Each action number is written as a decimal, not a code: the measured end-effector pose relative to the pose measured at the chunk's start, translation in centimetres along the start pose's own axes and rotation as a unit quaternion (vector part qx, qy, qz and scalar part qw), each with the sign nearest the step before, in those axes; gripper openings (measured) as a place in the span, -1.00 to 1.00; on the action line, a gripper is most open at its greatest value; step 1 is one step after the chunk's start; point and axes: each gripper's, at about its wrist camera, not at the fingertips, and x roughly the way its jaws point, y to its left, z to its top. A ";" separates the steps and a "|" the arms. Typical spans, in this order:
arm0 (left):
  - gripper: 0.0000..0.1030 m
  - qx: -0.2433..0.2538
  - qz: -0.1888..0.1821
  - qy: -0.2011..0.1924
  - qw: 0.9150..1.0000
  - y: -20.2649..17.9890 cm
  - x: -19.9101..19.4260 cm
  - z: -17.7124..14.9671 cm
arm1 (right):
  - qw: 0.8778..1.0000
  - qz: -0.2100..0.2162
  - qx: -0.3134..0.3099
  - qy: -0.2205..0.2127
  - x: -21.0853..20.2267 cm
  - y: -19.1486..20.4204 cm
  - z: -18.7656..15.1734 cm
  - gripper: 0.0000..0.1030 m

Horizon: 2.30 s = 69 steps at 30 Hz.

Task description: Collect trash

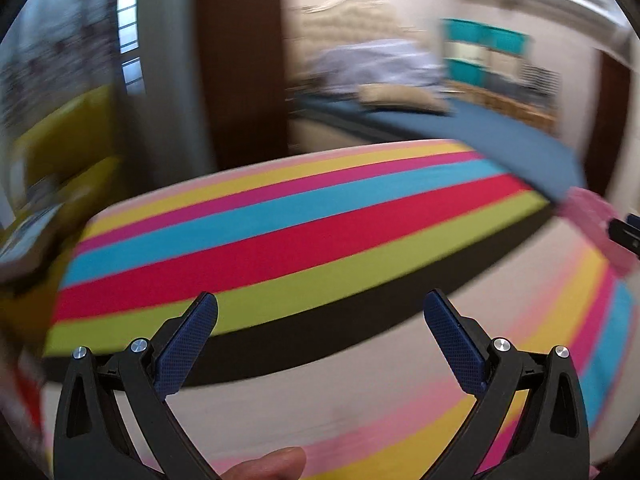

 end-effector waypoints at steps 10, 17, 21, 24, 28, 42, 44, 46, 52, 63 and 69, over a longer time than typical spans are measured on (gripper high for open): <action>0.88 -0.139 0.136 0.081 0.978 12.4 0.7 -4.5 | 0.983 0.102 -0.135 0.072 9.7 10.7 1.7 0.91; 0.88 -0.166 0.143 0.110 0.969 14.0 2.7 -3.7 | 0.978 0.109 -0.138 0.108 12.7 10.4 1.2 0.91; 0.88 -0.158 0.144 0.119 0.970 13.9 3.3 -4.4 | 0.982 0.095 -0.104 0.125 14.1 7.0 1.7 0.91; 0.88 -0.163 0.131 0.120 0.971 14.5 3.6 -5.1 | 0.984 0.089 -0.073 0.136 14.8 4.3 1.4 0.91; 0.88 -0.157 0.125 0.120 0.972 15.0 3.8 -5.2 | 0.988 0.050 -0.067 0.133 15.1 2.0 1.3 0.91; 0.88 -0.143 0.104 0.119 0.977 15.5 4.0 -5.4 | 0.988 0.051 -0.053 0.139 16.0 0.0 0.6 0.93; 0.88 -0.145 0.105 0.118 0.977 15.6 4.0 -5.4 | 0.988 0.051 -0.053 0.139 16.1 0.0 0.7 0.93; 0.88 -0.148 0.107 0.118 0.976 15.8 4.0 -5.4 | 0.988 0.051 -0.053 0.139 16.1 0.0 0.7 0.93; 0.88 -0.150 0.110 0.118 0.975 15.8 4.1 -5.4 | 0.988 0.051 -0.053 0.139 16.1 0.0 0.7 0.93; 0.88 -0.149 0.110 0.118 0.975 15.8 4.1 -5.4 | 0.988 0.051 -0.053 0.139 16.0 0.1 0.7 0.93; 0.88 -0.147 0.114 0.119 0.975 15.8 3.9 -5.5 | 0.988 0.051 -0.053 0.139 16.2 0.1 0.8 0.93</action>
